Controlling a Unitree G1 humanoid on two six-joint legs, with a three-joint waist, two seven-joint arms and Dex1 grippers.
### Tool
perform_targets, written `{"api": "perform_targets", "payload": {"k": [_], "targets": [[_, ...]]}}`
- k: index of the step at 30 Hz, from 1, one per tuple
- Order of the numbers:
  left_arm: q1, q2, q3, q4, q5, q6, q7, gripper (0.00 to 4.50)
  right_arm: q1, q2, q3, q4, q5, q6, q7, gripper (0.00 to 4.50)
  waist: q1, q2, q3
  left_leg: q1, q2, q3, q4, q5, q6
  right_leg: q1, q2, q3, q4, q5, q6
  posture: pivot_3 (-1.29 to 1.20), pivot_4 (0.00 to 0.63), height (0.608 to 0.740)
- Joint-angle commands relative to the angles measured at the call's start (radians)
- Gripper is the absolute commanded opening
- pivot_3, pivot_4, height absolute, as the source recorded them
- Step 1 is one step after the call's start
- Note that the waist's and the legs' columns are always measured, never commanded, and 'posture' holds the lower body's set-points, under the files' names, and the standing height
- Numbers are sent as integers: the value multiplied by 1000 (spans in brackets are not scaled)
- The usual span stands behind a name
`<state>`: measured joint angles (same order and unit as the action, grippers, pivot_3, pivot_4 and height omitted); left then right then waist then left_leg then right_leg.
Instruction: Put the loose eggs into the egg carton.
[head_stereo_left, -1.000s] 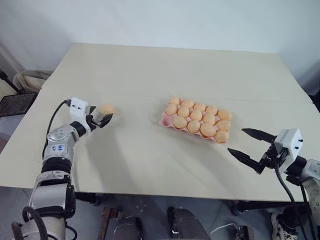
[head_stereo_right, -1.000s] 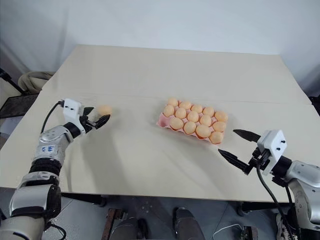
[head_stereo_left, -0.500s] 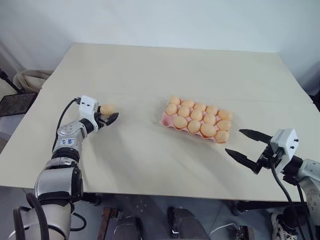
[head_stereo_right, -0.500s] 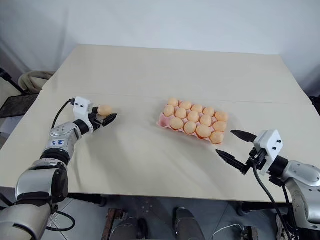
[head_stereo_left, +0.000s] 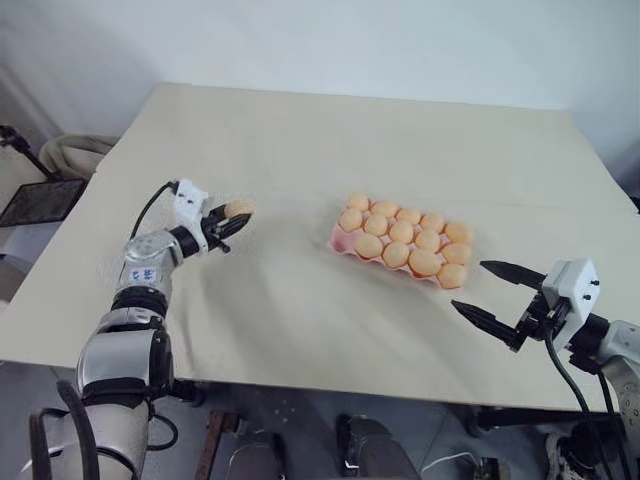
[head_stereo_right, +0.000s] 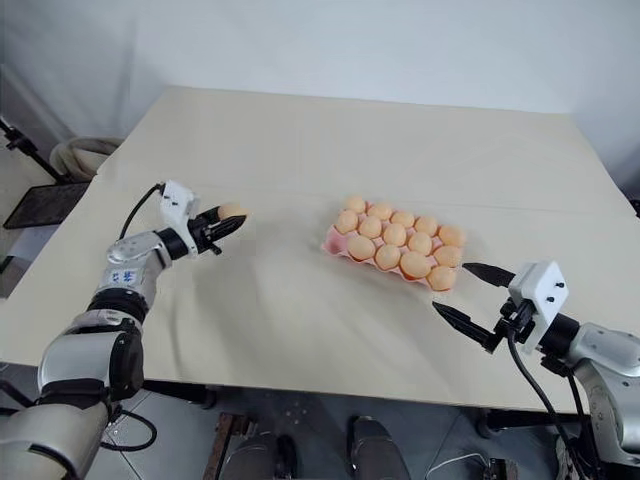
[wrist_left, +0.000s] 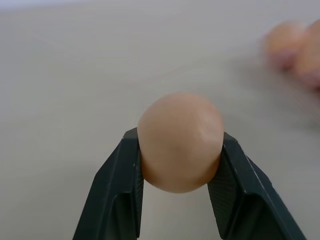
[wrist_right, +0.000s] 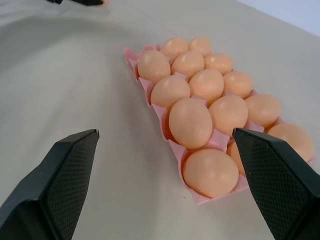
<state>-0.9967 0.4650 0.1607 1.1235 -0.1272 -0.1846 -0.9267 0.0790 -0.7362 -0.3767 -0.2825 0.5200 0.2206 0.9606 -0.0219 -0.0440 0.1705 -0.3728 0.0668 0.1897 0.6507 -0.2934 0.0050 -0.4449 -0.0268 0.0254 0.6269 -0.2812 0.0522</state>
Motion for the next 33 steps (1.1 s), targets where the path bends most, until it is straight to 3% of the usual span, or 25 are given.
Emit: {"api": "perform_targets", "payload": {"k": [1,11,18,25,26,28,33], "targets": [[-56,-39,-46,-122,-32,76,-147,1392,11,-15,-50,-41,17,-9,-7,4500,0,0,0,0,0,0,0,0,1,0,0,0,0,0,0,0,150,740],[-155,-161,-174,-37,52,87,-224,1392,105,46,-74,-118,7,-31,-76,4500,-9,0,0,1,0,0,3,-1,1,0,2,8,1,1,2,0,150,740],[-210,-206,-183,61,88,41,-190,1392,240,102,-121,-204,9,-48,-129,4500,-9,0,0,0,-1,-2,3,-2,4,1,1,8,1,1,2,0,150,740],[-227,-229,-182,104,116,12,-164,1392,277,115,-136,-235,7,-49,-155,4500,-8,0,0,0,-1,-2,4,-3,6,1,1,7,1,1,2,0,150,740],[-228,-232,-181,107,119,5,-156,1933,280,115,-138,-238,8,-47,-156,4500,-8,0,0,0,-1,-2,4,-3,6,1,1,7,1,1,2,0,150,740],[-230,-237,-180,112,124,4,-143,2395,285,112,-143,-241,10,-46,-159,4500,-7,0,0,0,-1,-2,4,-3,6,1,1,7,1,1,2,0,150,740],[-234,-239,-174,120,133,1,-117,4023,287,103,-154,-236,15,-44,-155,4500,-7,0,0,0,-1,-2,4,-4,7,1,1,7,1,1,2,0,150,740]]}}
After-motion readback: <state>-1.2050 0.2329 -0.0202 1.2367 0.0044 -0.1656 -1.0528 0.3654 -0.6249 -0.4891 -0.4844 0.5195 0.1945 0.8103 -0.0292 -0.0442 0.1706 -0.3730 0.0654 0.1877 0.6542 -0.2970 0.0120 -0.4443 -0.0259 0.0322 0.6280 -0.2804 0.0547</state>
